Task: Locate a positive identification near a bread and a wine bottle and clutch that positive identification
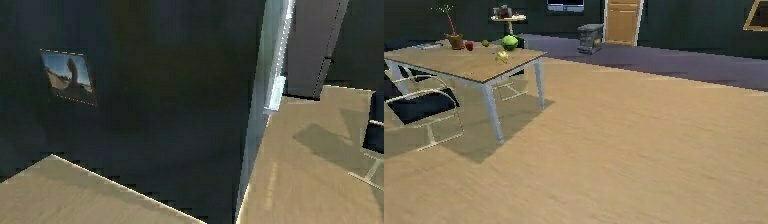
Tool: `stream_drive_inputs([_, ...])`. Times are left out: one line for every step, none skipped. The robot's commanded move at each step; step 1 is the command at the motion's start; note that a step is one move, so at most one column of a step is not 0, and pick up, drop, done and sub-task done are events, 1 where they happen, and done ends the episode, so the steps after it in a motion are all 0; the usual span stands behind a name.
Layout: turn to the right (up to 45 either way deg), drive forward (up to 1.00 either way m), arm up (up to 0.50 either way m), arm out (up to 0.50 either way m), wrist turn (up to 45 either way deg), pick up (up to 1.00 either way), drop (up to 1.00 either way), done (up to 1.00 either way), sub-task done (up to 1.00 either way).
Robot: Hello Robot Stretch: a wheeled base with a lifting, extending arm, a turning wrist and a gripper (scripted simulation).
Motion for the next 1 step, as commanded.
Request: stream_drive_inputs([0.0, 0.55, 0.0, 0.0, 0.0, 0.0, 0.0, 0.0, 0.0])
